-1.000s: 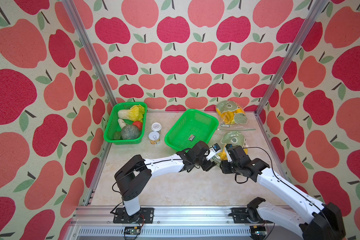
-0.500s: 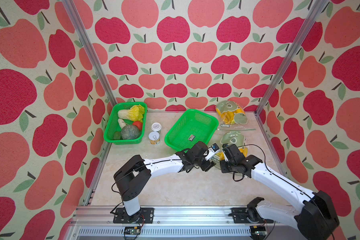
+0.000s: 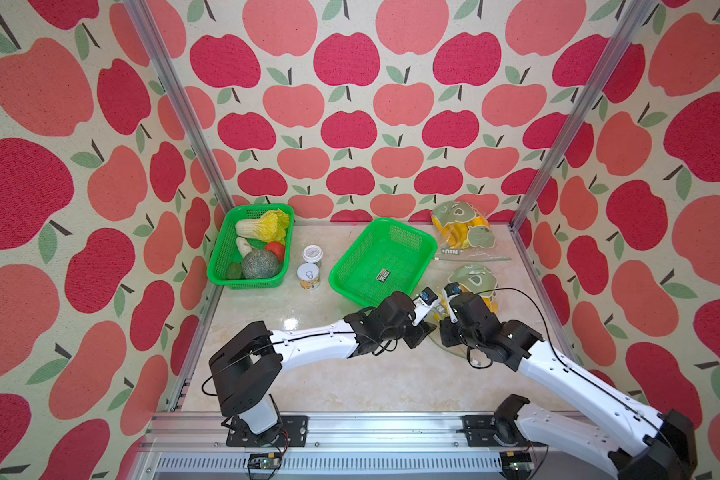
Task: Open the zip-top bag and take out the banana
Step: Open the zipper of the food storage bag at the center of the board.
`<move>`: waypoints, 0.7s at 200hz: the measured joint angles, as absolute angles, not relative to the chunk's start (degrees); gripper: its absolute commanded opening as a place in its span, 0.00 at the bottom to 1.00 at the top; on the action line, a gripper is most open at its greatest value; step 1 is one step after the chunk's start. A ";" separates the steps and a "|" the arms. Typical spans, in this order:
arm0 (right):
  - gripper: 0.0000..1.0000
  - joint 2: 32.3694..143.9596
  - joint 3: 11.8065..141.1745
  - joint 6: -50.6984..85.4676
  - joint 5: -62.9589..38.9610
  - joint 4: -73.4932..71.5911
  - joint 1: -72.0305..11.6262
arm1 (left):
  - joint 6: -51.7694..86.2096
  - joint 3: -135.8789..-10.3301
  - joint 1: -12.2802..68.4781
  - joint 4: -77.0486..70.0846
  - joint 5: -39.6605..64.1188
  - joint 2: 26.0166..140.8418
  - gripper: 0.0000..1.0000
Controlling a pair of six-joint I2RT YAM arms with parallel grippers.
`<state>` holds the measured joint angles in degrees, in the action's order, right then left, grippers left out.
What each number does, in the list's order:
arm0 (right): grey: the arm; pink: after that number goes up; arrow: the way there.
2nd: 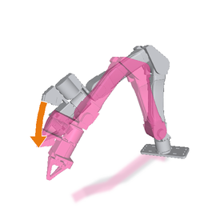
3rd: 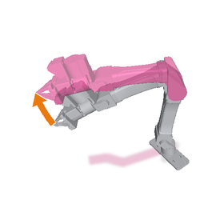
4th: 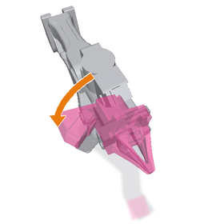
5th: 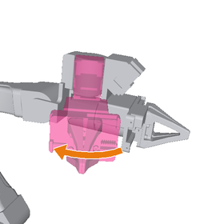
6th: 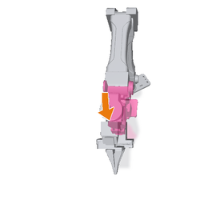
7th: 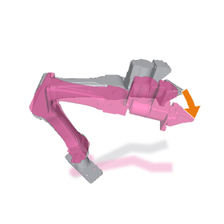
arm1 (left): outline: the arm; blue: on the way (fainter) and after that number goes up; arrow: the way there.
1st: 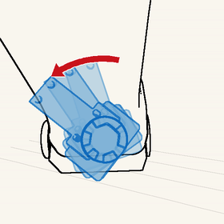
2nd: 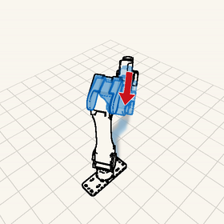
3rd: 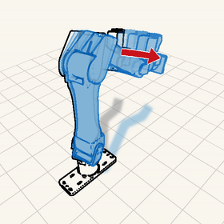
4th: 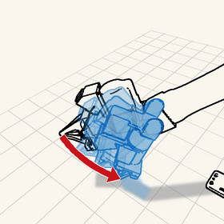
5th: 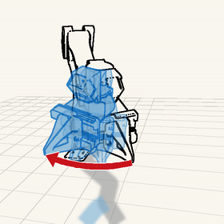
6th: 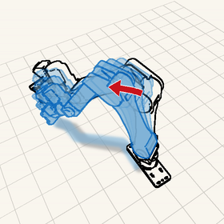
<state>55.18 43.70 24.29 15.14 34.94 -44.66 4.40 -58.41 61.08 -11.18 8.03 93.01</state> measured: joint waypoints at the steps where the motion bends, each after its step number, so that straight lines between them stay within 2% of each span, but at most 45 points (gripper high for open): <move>1: 0.05 55.09 43.70 24.29 15.22 34.89 -44.73 | 4.58 -58.41 61.12 -11.29 8.05 93.01 0.40; 29: 0.05 53.12 43.72 24.60 17.15 33.87 -46.65 | 6.76 -58.33 61.41 -13.78 8.38 93.78 0.35; 51: 0.05 51.51 43.72 25.17 18.33 33.74 -46.87 | 7.70 -58.33 61.28 -15.90 8.19 95.66 0.47; 140: 0.04 48.84 43.40 28.10 20.10 31.40 -46.87 | 7.81 -58.59 59.90 -26.09 6.66 106.34 0.55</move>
<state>48.84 43.40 28.10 20.10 31.40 -46.87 7.81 -58.59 59.90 -26.09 6.66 106.34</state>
